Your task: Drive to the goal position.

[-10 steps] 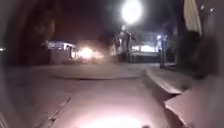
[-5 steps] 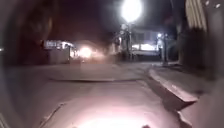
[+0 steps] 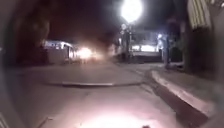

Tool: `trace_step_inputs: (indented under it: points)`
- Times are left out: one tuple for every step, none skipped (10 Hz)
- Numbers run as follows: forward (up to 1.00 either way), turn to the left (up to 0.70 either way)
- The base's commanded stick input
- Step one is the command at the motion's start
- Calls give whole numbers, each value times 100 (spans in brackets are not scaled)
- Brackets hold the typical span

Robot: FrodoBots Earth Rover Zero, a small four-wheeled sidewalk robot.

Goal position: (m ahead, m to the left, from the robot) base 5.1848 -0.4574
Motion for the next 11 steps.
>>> trace_step_inputs:
  points:
    - [70, 1]
    - [70, 1]
    - [70, 1]
    - [70, 1]
    - [70, 1]
    - [70, 1]
    - [0, 0]
    - [0, 0]
    - [0, 0]
    - [0, 0]
    - [0, 0]
